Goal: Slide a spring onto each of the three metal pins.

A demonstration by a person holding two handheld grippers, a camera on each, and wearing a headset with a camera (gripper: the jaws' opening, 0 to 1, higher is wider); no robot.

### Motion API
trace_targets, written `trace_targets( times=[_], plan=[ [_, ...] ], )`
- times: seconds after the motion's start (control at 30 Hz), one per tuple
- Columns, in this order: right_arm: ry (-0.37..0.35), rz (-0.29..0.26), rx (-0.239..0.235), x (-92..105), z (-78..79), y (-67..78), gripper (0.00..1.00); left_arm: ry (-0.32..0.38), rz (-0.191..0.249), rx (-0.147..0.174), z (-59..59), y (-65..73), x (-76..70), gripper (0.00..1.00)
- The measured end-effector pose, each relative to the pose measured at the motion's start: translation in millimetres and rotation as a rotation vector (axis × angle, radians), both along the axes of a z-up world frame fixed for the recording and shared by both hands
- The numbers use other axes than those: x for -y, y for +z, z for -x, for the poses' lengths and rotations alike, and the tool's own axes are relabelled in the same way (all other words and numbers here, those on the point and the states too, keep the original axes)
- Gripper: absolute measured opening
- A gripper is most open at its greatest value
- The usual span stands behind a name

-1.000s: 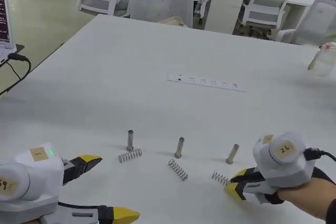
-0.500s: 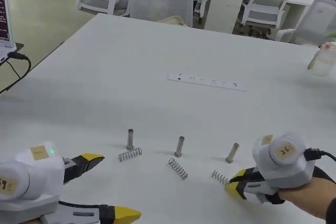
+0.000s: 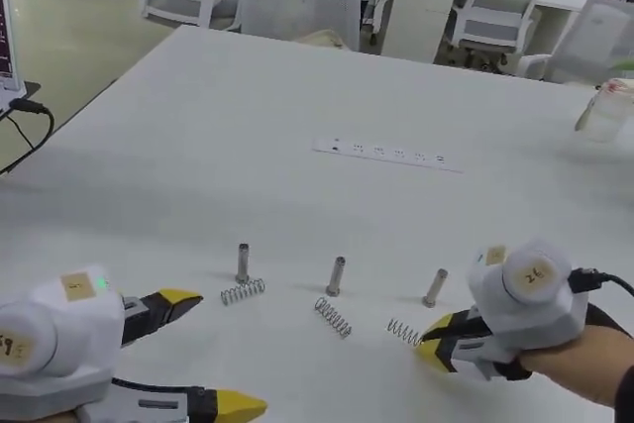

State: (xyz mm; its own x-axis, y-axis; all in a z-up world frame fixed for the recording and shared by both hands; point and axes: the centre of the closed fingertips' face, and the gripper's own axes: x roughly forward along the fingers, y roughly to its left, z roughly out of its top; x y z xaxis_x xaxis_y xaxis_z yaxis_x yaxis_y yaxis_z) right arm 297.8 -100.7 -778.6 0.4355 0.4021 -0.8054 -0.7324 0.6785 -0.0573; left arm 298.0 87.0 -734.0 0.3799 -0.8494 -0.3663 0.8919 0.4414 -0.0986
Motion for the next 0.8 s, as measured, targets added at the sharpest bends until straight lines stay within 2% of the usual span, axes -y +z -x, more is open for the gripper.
trace_targets(
  times=[0.53, 0.8],
  plan=[
    [0.085, 0.002, 0.009, -27.2, 1.2, 15.1, 0.08, -0.083, -0.037, 0.049, -5.5, 9.3, 11.7, 0.76],
    [0.136, 0.006, 0.009, -41.6, 4.1, 21.8, 0.08, -0.14, -0.054, 0.074, -5.3, 13.9, 24.3, 0.73]
  ],
)
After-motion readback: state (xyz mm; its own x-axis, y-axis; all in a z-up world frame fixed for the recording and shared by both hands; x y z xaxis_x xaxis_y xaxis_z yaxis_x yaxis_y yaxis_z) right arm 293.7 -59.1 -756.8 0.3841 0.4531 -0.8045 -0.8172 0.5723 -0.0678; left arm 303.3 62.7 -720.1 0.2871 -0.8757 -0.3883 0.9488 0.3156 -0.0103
